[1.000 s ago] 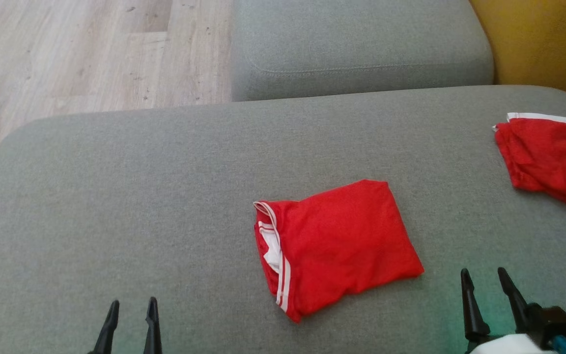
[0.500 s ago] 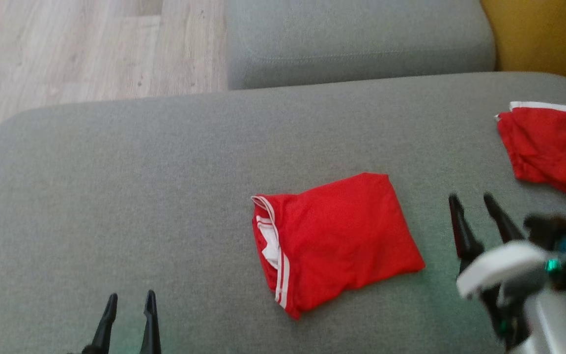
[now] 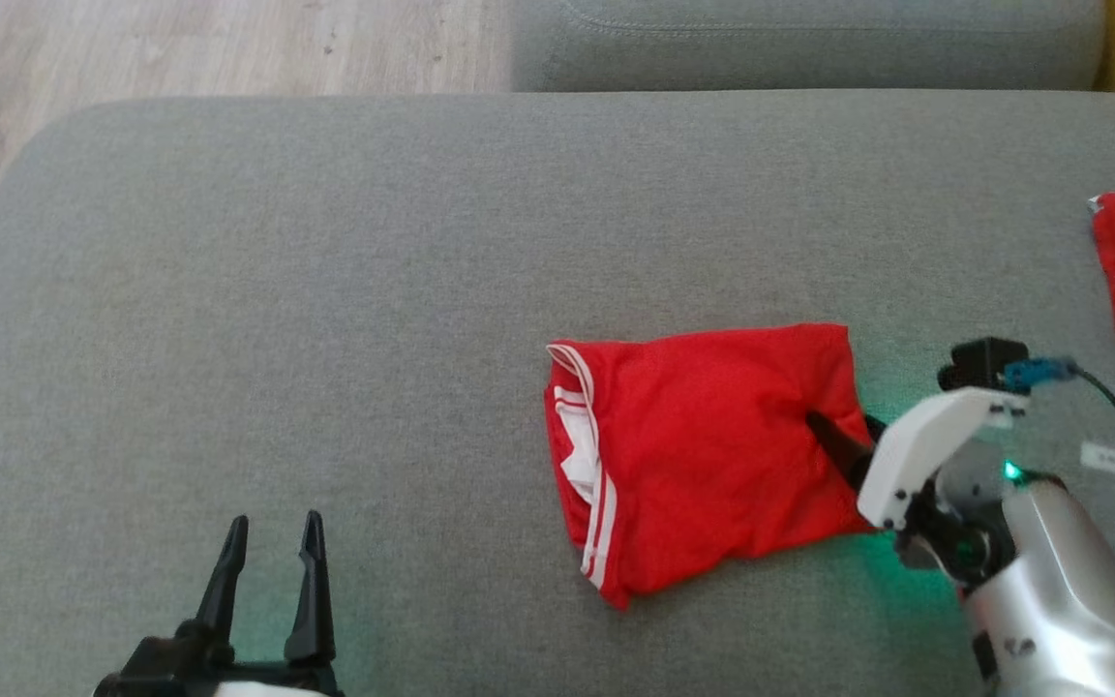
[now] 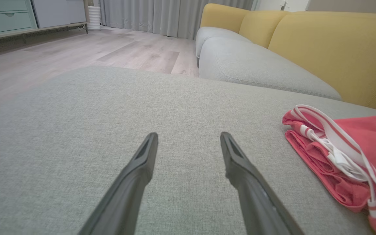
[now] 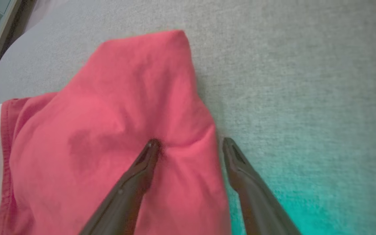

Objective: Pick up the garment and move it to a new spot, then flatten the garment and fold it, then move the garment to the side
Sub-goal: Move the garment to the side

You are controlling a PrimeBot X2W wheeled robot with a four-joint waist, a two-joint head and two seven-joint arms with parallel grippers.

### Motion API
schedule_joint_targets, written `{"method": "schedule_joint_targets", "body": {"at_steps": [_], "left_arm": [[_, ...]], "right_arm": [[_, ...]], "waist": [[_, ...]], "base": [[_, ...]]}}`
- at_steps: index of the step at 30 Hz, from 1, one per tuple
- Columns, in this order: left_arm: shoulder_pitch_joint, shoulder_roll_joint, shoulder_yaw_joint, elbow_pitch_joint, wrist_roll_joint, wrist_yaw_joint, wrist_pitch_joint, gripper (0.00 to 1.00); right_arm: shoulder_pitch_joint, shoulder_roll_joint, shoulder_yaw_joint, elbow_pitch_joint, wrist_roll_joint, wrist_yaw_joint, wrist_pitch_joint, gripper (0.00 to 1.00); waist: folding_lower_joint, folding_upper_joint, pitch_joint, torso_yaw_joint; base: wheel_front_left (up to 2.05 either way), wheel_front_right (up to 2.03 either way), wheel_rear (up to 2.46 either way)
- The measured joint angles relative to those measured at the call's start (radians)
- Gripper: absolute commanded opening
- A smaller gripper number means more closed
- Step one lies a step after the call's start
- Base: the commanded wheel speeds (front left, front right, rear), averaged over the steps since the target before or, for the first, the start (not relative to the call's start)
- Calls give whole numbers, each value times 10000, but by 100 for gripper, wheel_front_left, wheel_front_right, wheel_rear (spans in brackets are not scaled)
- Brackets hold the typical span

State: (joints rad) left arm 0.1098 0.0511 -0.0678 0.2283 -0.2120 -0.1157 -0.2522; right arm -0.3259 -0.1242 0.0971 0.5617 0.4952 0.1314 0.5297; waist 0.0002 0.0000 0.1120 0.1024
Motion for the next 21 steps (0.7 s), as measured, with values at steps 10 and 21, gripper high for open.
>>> {"method": "schedule_joint_targets", "body": {"at_steps": [10,21], "left_arm": [[-83,-2,65,-107,69,19,0,100],[-1847,73,-635,-219,568,-92,0,100]], "right_arm": [[-2182,19,-819,963,-696,0,-1003,0],[-5231,-2209,-3599,1649,-2368,0,-2034,0]], "waist": [[-2,0,400,-469],[1,0,2029,-1173]], "base": [[0,0,0],[0,0,0]]}}
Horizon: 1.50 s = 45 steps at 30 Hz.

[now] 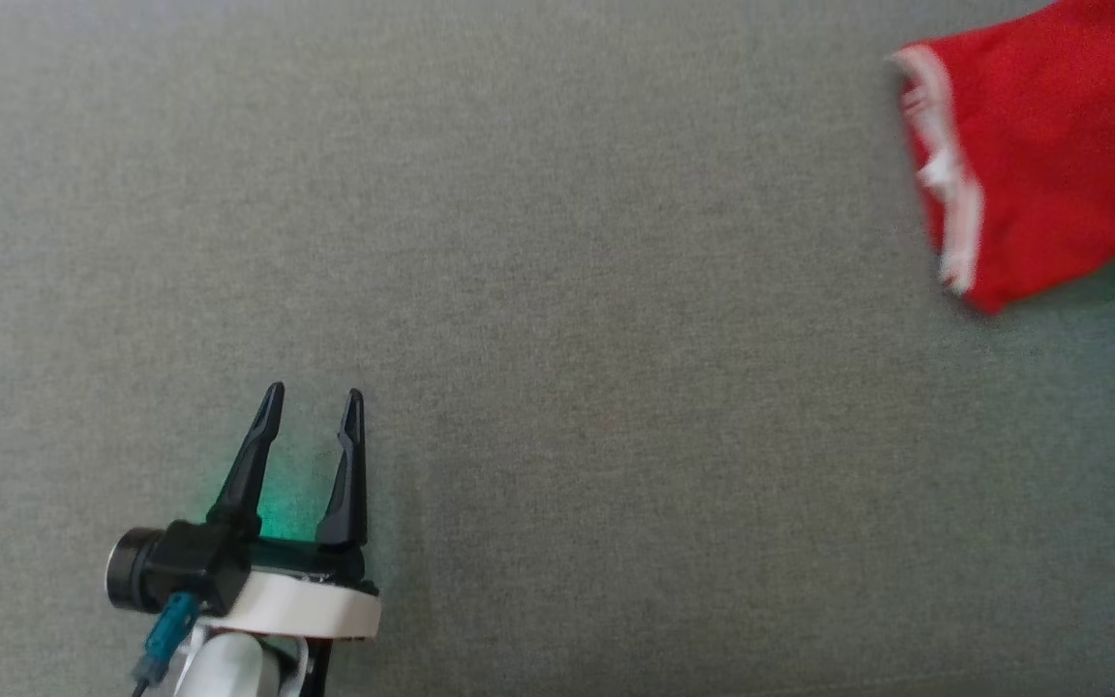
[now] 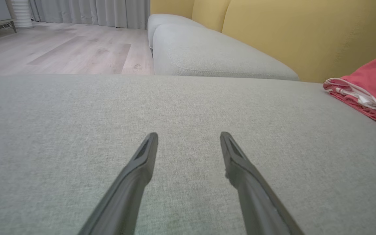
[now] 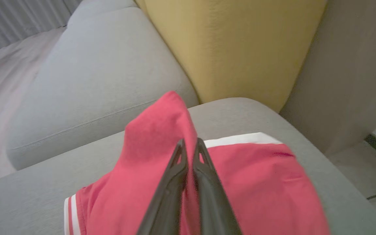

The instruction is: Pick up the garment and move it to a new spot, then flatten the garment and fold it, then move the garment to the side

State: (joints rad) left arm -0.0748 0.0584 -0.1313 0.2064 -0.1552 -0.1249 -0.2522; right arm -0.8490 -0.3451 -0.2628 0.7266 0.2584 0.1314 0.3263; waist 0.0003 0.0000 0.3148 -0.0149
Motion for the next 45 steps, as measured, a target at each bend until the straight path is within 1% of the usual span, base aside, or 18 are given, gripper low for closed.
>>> {"method": "schedule_joint_targets", "body": {"at_steps": [5,8,9,10,12,15,17,19,23,25,28,29,30,35,38,40,42,45], "left_arm": [[8,209,-174,-31,52,-25,0,100],[127,293,-261,-59,65,-73,0,100],[213,301,-257,-61,65,-73,0,100],[290,309,-257,-65,65,-73,0,100],[439,311,-251,-92,63,-73,0,100],[475,303,-232,-109,63,-75,0,100],[477,291,-96,-132,65,-67,0,100],[480,276,79,-111,63,-33,0,100],[588,151,387,-88,-8,165,0,100],[742,94,495,-73,-82,207,0,100],[1065,-25,698,35,-109,437,0,100],[1197,-38,765,31,-109,527,0,100],[1430,-46,878,27,-107,642,0,100],[1869,-63,909,33,-105,642,0,100],[2040,-63,907,146,-105,633,0,100],[2068,-61,911,224,-104,623,0,100],[2063,-63,913,234,-104,564,0,100],[2062,-65,940,265,-100,541,0,100]], "right_arm": [[-511,-370,-1337,291,-832,0,-337,0],[-667,-462,-2044,311,-1684,0,-552,0],[-673,-462,-2297,311,-2034,0,-583,38],[-663,-458,-2491,299,-2454,0,-640,100],[-623,-387,-2871,178,-3323,0,-731,100],[-465,-86,-2849,-460,-4412,0,-1129,100],[-274,201,-2556,-941,-4752,0,-1499,100],[52,506,-2132,-1381,-4823,0,-1862,100],[1241,1202,-1099,-2295,-4441,0,-2535,100],[2097,1509,-562,-2777,-4019,0,-2815,100],[3633,1831,295,-3473,-3246,0,-3302,100],[4157,1875,537,-3701,-3214,0,-3526,100],[5155,2082,830,-4075,-3143,0,-3946,100],[7305,2851,1555,-4286,-2663,0,-4717,100],[8227,3018,1783,-4286,-2548,0,-5181,100],[8579,3005,1958,-4274,-2449,0,-5348,100],[8830,3018,2128,-4255,-1871,0,-5404,100],[9042,3016,2533,-4236,-1467,0,-5497,100]], "waist": [[0,0,382,32],[-2,0,421,73],[-2,0,425,69],[-3,0,424,59],[-3,0,412,22],[-3,0,303,-32],[-4,0,176,-60],[-3,1,19,-88],[-3,1,-439,-106],[-3,1,-750,-88],[-5,1,-1293,-16],[-5,1,-1476,16],[-6,1,-1829,98],[-7,1,-2567,352],[-6,1,-2846,468],[-6,1,-2980,482],[-5,1,-3050,446],[-4,1,-3084,300]], "base": [[0,0,0],[0,0,0],[0,0,0],[0,0,0],[0,0,0],[0,0,0],[0,0,0],[0,0,0],[0,0,0],[0,0,0],[0,0,0],[0,0,0],[0,0,0],[0,0,0],[0,0,0],[0,0,0],[0,0,0],[0,0,0]]}}
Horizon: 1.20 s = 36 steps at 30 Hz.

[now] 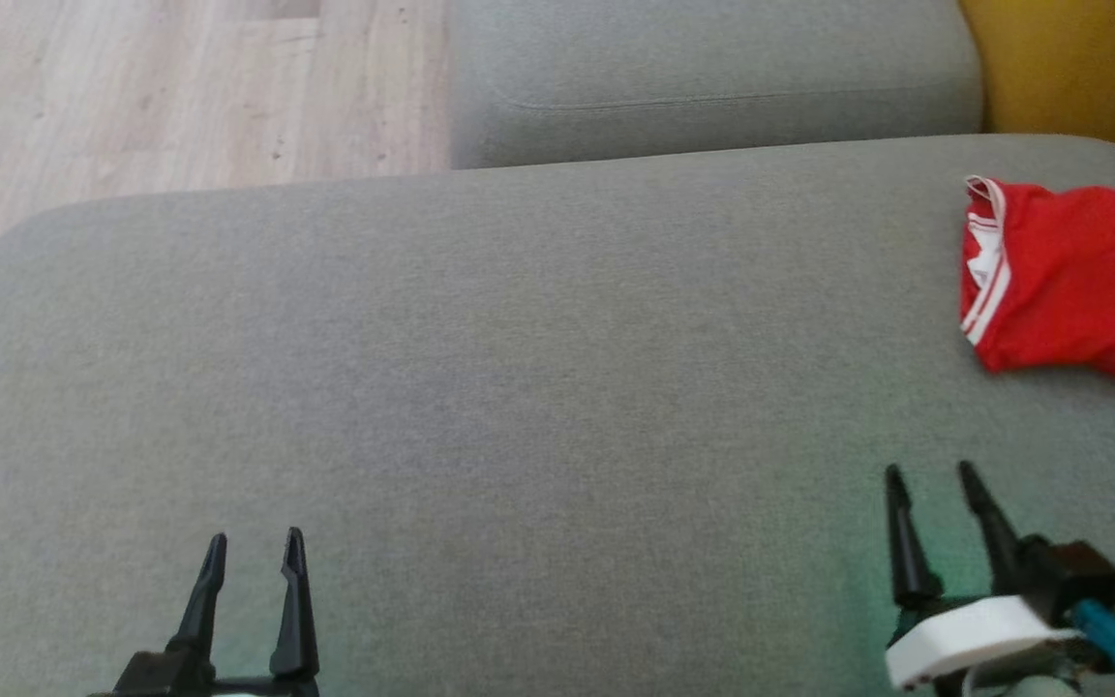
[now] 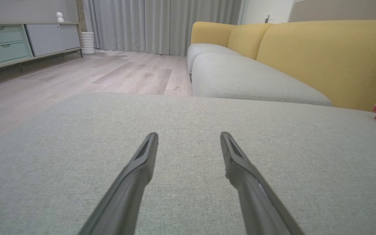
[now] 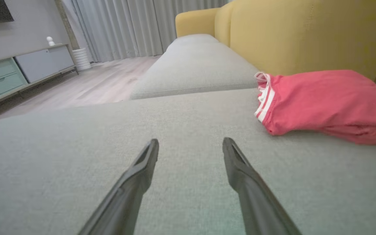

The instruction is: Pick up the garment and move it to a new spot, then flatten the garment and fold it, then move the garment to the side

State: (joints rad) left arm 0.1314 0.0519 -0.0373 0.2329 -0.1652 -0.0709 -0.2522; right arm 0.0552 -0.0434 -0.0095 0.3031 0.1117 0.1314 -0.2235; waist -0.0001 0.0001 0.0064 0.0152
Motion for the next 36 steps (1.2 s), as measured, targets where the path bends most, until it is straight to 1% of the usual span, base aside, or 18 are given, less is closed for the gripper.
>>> {"method": "schedule_joint_targets", "body": {"at_steps": [2,3,9,28,30,36], "left_arm": [[-1,0,4,2,4,-2,0,100],[-2,-2,21,-10,15,2,0,0],[139,-27,12,694,-102,2,136,0],[63,-33,84,715,-2286,-13,656,0],[16,-33,98,713,-2516,-88,679,0],[-89,-33,150,698,-3191,-98,855,0]], "right_arm": [[24,2,100,6,13,0,-58,100],[21,0,182,-2,13,0,-65,0],[318,8,288,696,100,0,17,0],[312,8,138,614,2422,0,479,0],[280,8,113,604,2646,0,481,0],[151,6,63,529,3365,0,658,0]], "waist": [[1,0,-3,-57],[1,0,-3,-119],[1,0,-11,-159],[1,0,-13,-157],[1,-1,-13,-156],[2,0,-14,-156]], "base": [[0,0,0],[0,0,0],[0,0,0],[0,0,0],[0,0,0],[0,0,0]]}}
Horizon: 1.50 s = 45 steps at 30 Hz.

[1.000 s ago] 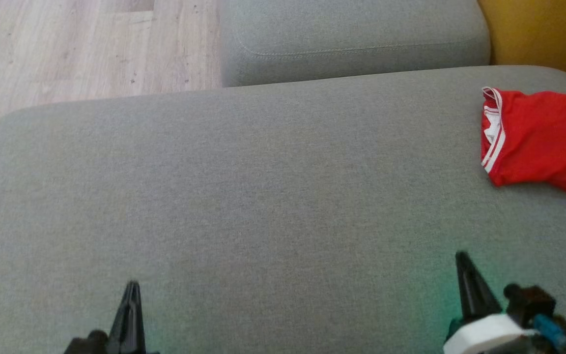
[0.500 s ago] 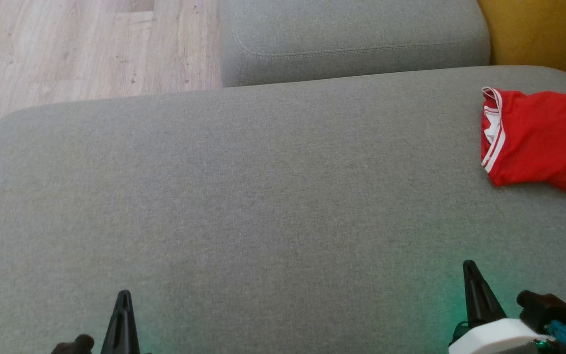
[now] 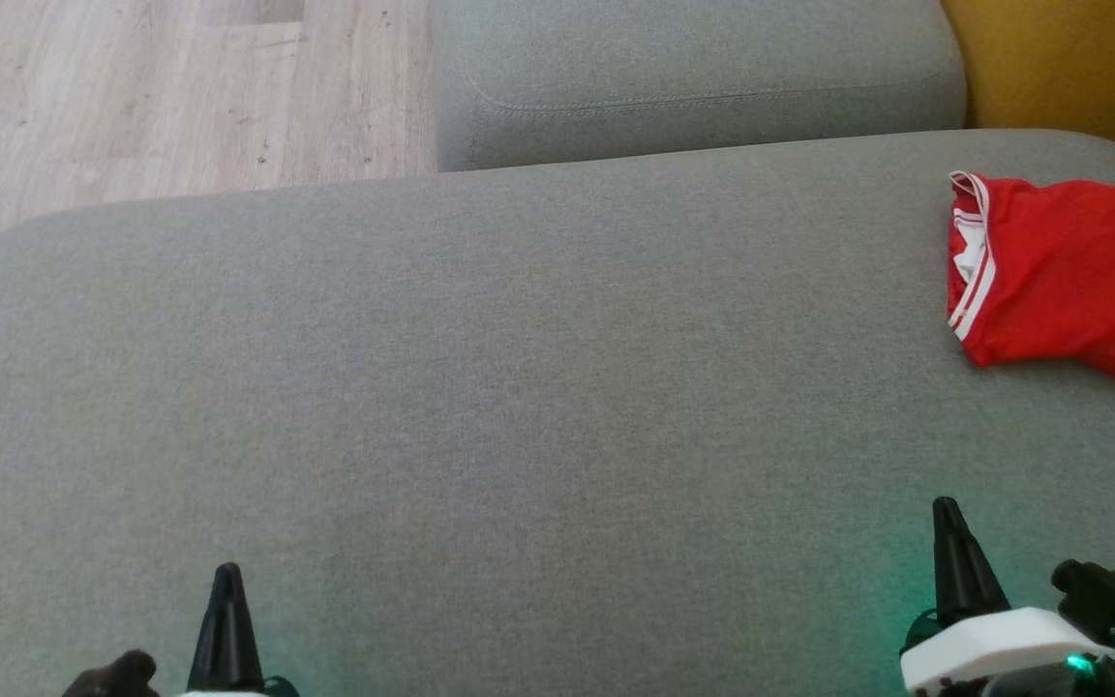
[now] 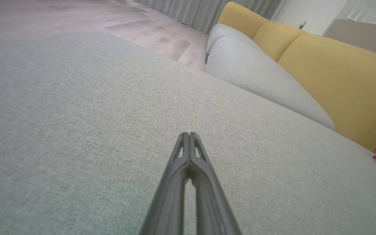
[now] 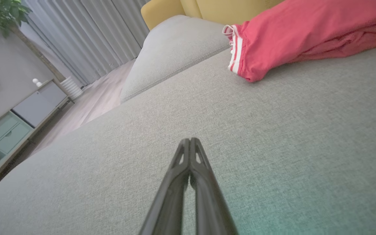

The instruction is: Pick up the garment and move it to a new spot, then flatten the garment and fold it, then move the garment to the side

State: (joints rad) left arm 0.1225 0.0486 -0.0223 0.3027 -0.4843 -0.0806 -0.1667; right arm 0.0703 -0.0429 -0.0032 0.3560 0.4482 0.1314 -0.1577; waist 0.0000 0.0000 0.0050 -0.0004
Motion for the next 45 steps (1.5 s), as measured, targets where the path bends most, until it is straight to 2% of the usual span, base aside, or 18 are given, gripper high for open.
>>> {"method": "schedule_joint_targets", "body": {"at_steps": [45], "left_arm": [[-814,-6,493,-130,-5154,-178,1312,0]], "right_arm": [[-481,-8,-497,-324,5384,0,1154,0]], "waist": [[0,0,-9,1]], "base": [[0,0,0]]}}
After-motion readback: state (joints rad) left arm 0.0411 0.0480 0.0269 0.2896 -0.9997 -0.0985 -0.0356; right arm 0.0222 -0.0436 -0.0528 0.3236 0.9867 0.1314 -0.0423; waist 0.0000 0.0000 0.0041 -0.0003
